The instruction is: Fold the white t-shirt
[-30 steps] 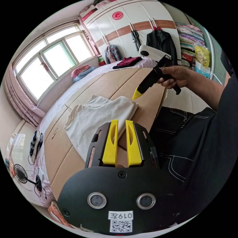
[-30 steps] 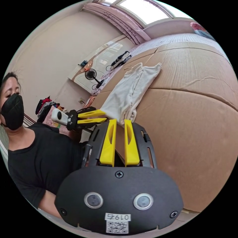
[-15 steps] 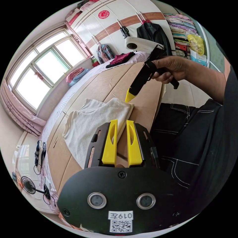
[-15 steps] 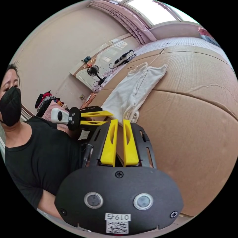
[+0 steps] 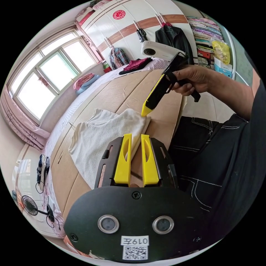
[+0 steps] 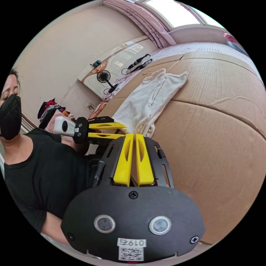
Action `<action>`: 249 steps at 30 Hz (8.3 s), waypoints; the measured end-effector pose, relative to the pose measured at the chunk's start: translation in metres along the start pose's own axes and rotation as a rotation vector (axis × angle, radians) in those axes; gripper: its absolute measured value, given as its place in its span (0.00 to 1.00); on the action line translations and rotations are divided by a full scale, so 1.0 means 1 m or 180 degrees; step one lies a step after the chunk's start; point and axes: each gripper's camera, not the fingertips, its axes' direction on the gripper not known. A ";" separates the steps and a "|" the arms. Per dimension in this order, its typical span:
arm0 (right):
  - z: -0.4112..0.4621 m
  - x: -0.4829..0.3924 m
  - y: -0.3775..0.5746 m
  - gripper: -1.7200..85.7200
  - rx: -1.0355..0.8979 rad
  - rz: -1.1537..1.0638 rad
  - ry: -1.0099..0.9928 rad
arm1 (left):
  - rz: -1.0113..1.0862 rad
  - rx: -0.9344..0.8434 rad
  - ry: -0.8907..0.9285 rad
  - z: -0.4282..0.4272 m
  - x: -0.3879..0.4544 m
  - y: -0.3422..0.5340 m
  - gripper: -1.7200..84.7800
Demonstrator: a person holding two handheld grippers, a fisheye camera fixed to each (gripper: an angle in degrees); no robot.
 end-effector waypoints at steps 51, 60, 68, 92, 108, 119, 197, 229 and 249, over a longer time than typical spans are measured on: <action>0.027 -0.008 0.028 0.03 -0.0209 -0.0880 0.0030 | -0.0462 -0.0137 0.0112 -0.034 -0.041 0.009 0.03; -0.005 -0.007 0.013 0.03 0.0058 -0.0732 -0.0159 | -0.0326 -0.0464 -0.0709 -0.068 -0.010 0.034 0.03; -0.027 -0.002 0.002 0.03 0.0231 -0.0574 -0.0315 | -0.0342 -0.0841 -0.0938 -0.090 -0.006 0.055 0.03; -0.064 -0.016 -0.028 0.03 0.0224 -0.0540 -0.0288 | 0.0261 -0.1238 -0.1357 -0.092 0.043 0.015 0.02; -0.060 -0.011 -0.042 0.03 -0.0042 -0.0597 -0.0221 | 0.0232 -0.1321 -0.1236 -0.073 0.060 0.009 0.03; -0.058 0.001 -0.060 0.06 -0.0322 -0.0529 -0.0219 | 0.0318 -0.1361 -0.1338 -0.055 0.068 0.007 0.03; 0.269 0.189 0.177 0.13 -0.0509 -0.2199 0.1408 | -0.3125 -0.0378 0.1483 0.478 -0.562 0.315 0.10; 0.321 0.485 0.370 0.11 -0.1751 -0.3290 0.3867 | -0.3063 -0.0550 0.1870 0.596 -0.611 0.372 0.03; 0.220 0.656 0.379 0.01 -0.1425 -0.4242 0.4761 | -0.3180 -0.0358 0.1612 0.483 -0.527 0.425 0.03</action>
